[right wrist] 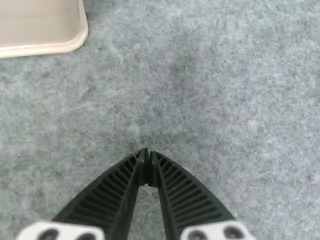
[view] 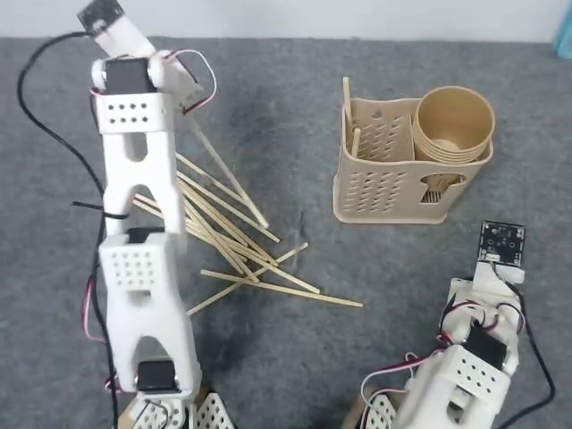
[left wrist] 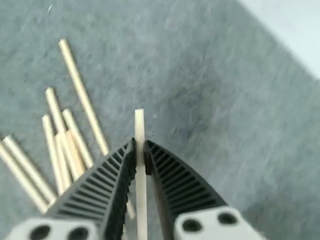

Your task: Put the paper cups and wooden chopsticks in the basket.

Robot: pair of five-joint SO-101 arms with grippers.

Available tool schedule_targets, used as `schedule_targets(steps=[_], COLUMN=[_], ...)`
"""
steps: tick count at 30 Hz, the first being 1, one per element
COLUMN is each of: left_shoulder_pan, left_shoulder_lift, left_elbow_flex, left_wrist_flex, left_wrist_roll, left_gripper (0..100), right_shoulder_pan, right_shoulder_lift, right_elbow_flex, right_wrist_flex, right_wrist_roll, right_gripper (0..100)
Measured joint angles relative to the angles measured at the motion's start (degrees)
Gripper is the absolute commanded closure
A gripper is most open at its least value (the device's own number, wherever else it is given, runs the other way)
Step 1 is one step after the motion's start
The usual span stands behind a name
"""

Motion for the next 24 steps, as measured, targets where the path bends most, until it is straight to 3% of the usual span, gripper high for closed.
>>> schedule_targets(steps=[12,16,24], left_shoulder_pan=[7.6,11.1,16.7], left_shoulder_lift=[-32.2,-43.3,-62.5], left_elbow_flex=[34.6,45.5,63.7], left_wrist_flex=[-1.8,-9.8,-34.1], left_wrist_roll=[-5.8,-8.7,-16.0], left_gripper=[99,99,99], right_shoulder_pan=[0.0,0.0,0.0], right_shoulder_lift=[0.0,0.0,0.0], right_elbow_flex=[0.0,0.0,0.0], right_wrist_flex=[0.0,0.0,0.0], right_wrist_roll=[0.0,0.0,0.0], right_gripper=[99.0,99.0,99.0])
